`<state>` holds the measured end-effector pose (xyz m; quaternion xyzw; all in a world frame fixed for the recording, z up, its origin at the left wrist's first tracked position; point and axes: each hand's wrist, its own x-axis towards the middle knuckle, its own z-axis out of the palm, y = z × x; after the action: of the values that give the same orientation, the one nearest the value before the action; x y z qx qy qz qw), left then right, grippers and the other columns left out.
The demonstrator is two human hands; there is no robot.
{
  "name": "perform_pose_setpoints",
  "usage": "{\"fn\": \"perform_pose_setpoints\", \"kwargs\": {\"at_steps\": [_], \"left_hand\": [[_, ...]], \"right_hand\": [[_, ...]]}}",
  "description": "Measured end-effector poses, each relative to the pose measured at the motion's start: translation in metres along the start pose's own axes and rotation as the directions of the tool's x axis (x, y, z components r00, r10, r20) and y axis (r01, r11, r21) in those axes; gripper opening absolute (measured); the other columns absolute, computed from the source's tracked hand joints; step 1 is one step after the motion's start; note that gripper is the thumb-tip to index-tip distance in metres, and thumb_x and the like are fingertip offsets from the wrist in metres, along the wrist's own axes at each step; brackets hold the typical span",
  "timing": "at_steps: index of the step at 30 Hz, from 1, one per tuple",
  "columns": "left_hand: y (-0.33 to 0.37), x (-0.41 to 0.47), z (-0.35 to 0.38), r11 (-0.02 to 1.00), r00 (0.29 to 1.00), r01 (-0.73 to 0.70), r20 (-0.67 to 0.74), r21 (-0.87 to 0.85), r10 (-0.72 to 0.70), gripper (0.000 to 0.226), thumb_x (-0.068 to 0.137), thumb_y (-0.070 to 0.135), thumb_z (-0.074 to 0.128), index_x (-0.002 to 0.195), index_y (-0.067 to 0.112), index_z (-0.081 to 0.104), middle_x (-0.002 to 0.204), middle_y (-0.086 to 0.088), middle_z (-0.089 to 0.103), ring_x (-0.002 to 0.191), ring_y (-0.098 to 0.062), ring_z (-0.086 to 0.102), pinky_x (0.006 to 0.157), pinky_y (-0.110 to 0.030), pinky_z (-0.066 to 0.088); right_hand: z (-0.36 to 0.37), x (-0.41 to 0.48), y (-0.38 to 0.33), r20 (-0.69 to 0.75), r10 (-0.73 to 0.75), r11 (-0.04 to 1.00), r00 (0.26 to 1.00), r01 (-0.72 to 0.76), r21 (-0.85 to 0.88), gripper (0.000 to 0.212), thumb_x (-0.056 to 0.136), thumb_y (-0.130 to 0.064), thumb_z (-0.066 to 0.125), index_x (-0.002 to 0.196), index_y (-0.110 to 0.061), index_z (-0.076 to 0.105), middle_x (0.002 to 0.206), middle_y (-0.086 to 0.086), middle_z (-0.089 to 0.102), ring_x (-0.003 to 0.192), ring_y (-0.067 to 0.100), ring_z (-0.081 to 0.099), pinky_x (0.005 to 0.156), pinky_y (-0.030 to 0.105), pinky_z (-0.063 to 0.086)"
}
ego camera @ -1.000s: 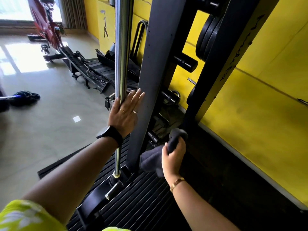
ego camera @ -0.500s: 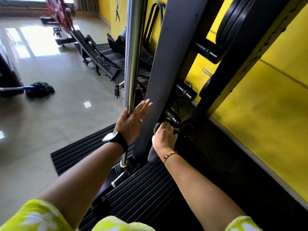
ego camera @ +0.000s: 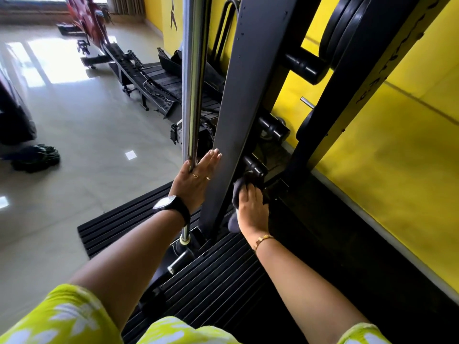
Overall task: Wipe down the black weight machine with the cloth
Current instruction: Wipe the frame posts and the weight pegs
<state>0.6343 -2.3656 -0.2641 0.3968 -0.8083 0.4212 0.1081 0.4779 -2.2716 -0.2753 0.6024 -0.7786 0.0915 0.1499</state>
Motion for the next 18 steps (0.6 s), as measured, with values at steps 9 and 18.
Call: {"fn": "perform_pose_setpoints", "kwargs": {"at_steps": [9,18], "left_hand": [[0.017,-0.03,-0.005,0.985,0.97,0.091,0.236,-0.148,-0.054,0.094,0.082,0.037,0.056,0.156,0.014,0.002,0.16,0.001,-0.001,0.148,-0.025,-0.016,0.113,-0.051,-0.024],[0.032,-0.033,-0.024,0.859,0.983,0.13,0.177,-0.495,-0.046,0.086,0.068,0.029,0.077,0.143,0.014,0.04,0.146,-0.003,0.048,0.137,-0.022,0.043,0.12,-0.04,-0.004]], "right_hand": [[0.002,-0.036,0.009,-0.014,0.012,0.974,1.0,-0.009,0.227,0.054,0.063,-0.022,0.086,0.11,-0.011,0.06,0.112,0.016,0.063,0.095,0.034,0.065,0.057,0.044,0.059],[-0.011,-0.056,0.011,-0.104,0.224,0.875,0.969,-0.153,0.459,0.045,0.088,-0.041,0.047,0.118,-0.008,0.051,0.1,0.015,0.067,0.084,0.028,0.068,0.055,0.03,0.057]]}}
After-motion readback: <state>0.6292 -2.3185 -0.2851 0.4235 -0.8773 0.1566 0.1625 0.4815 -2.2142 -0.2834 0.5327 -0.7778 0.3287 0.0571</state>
